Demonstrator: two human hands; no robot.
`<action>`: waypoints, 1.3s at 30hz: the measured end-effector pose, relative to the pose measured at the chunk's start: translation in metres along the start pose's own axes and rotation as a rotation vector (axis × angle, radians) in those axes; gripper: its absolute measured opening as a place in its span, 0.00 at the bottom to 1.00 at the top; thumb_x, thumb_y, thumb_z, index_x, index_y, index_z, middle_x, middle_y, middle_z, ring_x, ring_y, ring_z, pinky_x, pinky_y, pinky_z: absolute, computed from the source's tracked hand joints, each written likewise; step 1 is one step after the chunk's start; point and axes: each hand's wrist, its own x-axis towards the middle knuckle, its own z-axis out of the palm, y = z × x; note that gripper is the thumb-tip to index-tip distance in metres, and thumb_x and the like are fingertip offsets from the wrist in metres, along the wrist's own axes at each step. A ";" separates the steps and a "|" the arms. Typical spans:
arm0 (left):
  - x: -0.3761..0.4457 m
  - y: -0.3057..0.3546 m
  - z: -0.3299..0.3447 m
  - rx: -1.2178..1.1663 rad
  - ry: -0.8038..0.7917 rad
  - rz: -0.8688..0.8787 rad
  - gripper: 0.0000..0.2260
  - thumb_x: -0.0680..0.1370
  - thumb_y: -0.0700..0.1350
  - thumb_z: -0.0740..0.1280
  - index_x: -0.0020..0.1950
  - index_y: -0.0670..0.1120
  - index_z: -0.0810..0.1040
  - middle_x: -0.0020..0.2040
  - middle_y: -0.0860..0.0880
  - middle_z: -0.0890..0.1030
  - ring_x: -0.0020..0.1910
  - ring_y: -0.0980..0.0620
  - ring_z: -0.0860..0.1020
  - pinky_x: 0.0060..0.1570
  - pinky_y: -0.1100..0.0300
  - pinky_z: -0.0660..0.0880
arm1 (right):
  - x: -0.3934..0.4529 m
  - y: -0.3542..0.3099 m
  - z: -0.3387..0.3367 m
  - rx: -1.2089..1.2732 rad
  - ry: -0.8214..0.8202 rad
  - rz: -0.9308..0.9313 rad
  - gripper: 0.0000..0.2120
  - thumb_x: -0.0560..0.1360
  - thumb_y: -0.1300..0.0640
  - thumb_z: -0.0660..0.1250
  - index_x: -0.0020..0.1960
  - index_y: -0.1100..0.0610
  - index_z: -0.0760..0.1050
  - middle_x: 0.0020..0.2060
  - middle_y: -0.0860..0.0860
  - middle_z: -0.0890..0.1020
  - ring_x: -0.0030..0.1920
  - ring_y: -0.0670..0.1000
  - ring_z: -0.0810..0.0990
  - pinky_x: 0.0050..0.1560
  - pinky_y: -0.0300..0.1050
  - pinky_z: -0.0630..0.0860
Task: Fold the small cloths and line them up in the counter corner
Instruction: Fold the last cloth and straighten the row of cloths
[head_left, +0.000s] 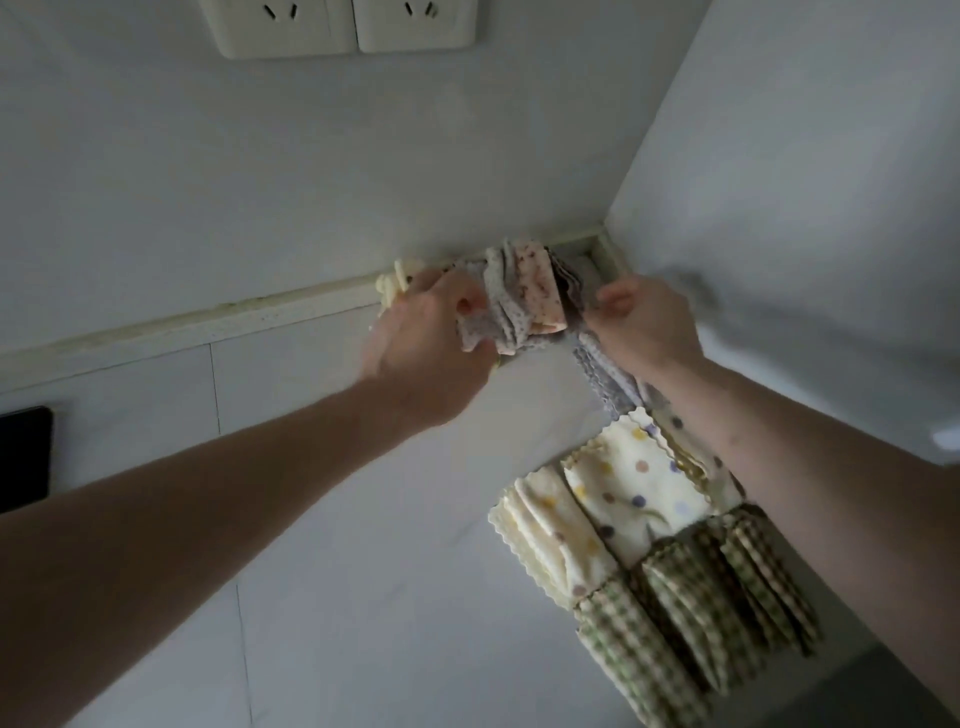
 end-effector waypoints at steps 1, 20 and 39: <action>-0.013 0.007 0.005 0.003 -0.114 0.013 0.10 0.75 0.49 0.72 0.55 0.54 0.77 0.52 0.56 0.78 0.47 0.54 0.78 0.43 0.61 0.74 | -0.012 0.009 -0.009 -0.043 -0.030 0.008 0.12 0.74 0.44 0.73 0.53 0.50 0.83 0.46 0.46 0.86 0.47 0.49 0.84 0.52 0.43 0.79; -0.105 0.027 0.110 -0.190 -0.464 -0.656 0.22 0.68 0.56 0.78 0.52 0.49 0.72 0.48 0.50 0.76 0.45 0.48 0.77 0.41 0.56 0.75 | -0.160 0.056 -0.018 -0.097 -0.242 -0.040 0.07 0.71 0.51 0.73 0.36 0.44 0.78 0.33 0.39 0.82 0.37 0.39 0.81 0.39 0.30 0.76; -0.085 -0.008 0.086 -0.461 -0.418 -0.670 0.11 0.76 0.48 0.73 0.56 0.51 0.77 0.50 0.50 0.80 0.45 0.52 0.77 0.35 0.61 0.69 | -0.152 0.058 0.013 0.285 -0.195 0.365 0.11 0.79 0.54 0.68 0.40 0.51 0.84 0.32 0.46 0.85 0.31 0.44 0.81 0.31 0.39 0.74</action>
